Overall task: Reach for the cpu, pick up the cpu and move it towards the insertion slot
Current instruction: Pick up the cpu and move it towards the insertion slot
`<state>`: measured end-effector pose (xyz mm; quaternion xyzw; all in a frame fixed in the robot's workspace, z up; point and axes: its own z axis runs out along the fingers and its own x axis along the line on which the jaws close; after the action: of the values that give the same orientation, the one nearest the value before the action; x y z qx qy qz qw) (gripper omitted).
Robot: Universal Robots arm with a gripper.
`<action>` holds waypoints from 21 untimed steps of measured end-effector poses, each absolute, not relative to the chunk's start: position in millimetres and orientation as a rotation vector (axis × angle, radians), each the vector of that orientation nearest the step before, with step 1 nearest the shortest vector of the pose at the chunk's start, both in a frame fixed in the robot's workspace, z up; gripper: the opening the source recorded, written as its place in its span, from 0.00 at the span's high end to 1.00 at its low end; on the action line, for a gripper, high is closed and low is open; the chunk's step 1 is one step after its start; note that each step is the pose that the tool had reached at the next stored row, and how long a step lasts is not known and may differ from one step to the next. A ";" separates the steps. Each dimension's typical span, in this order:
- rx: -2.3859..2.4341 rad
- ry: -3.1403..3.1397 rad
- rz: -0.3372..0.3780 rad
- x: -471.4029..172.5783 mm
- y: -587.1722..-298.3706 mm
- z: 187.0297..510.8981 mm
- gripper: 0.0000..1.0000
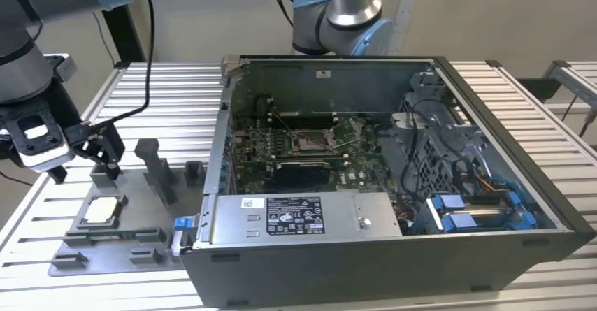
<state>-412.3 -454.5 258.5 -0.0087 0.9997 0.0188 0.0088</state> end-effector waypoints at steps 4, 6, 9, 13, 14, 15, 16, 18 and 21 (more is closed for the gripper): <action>-0.027 3.123 0.059 -412.2 -455.3 251.2 0.00; -0.027 3.123 0.059 -412.2 -455.7 247.7 0.00; -0.027 3.123 0.059 -412.2 -456.4 242.1 0.00; -0.027 3.123 0.059 -412.5 -456.9 234.8 0.00; -0.027 3.123 0.059 -413.0 -457.1 233.1 0.00; -0.027 3.123 0.059 -413.7 -457.4 231.4 0.00; -0.027 3.123 0.059 -414.4 -457.6 229.6 0.00; -0.027 3.123 0.059 -415.0 -458.2 226.4 0.00; -0.027 3.123 0.059 -415.4 -459.9 222.1 0.00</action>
<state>-415.4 -459.9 222.1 -0.0087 0.9997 0.0188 0.0088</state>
